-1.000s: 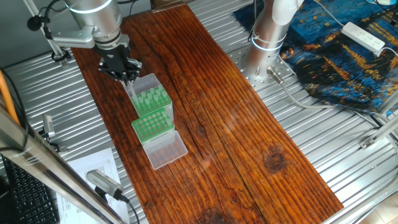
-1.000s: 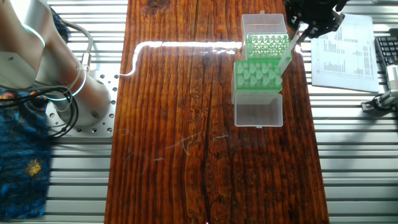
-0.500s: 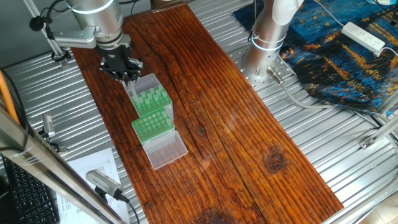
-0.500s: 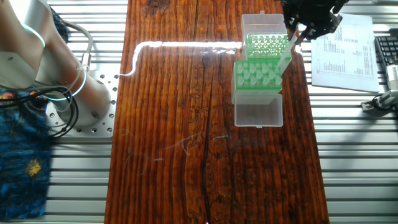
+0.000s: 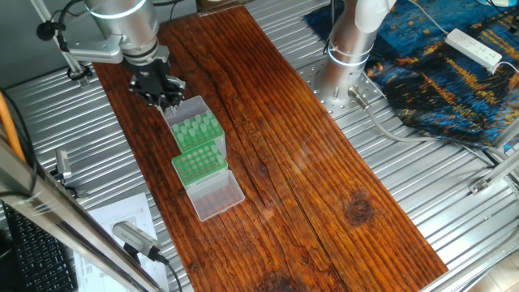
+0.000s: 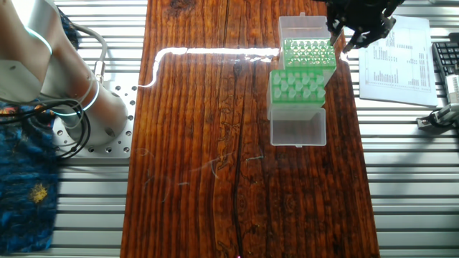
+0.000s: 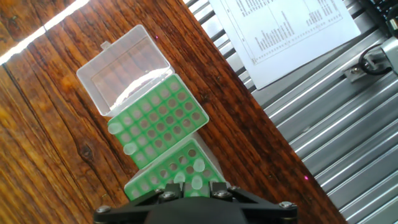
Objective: Transfer all large pipette tips from one holder to another
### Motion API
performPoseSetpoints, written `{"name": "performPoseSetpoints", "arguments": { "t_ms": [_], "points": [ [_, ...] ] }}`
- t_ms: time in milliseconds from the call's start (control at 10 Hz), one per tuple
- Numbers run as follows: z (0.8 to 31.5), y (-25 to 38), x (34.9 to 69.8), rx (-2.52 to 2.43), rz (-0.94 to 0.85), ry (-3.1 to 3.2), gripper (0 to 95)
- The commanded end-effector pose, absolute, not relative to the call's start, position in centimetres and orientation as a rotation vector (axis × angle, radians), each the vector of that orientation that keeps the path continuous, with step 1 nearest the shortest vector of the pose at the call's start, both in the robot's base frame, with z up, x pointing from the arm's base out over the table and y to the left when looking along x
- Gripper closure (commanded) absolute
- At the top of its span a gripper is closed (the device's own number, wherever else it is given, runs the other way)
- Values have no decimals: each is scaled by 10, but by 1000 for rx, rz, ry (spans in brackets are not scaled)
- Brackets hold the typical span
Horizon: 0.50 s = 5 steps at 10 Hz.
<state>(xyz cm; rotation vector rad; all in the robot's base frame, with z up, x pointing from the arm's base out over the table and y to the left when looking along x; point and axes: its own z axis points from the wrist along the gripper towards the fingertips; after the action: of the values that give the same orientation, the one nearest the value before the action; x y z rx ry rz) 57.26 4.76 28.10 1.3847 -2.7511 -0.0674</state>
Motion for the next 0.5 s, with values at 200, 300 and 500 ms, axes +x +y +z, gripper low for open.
{"name": "performPoseSetpoints", "arguments": {
  "t_ms": [200, 300, 500],
  "points": [
    [273, 73, 565, 1298, -58, -2792, 760],
    [269, 79, 563, 1287, -69, -2800, 760],
    [252, 94, 551, 1190, -108, -2856, 760]
  ]
}}
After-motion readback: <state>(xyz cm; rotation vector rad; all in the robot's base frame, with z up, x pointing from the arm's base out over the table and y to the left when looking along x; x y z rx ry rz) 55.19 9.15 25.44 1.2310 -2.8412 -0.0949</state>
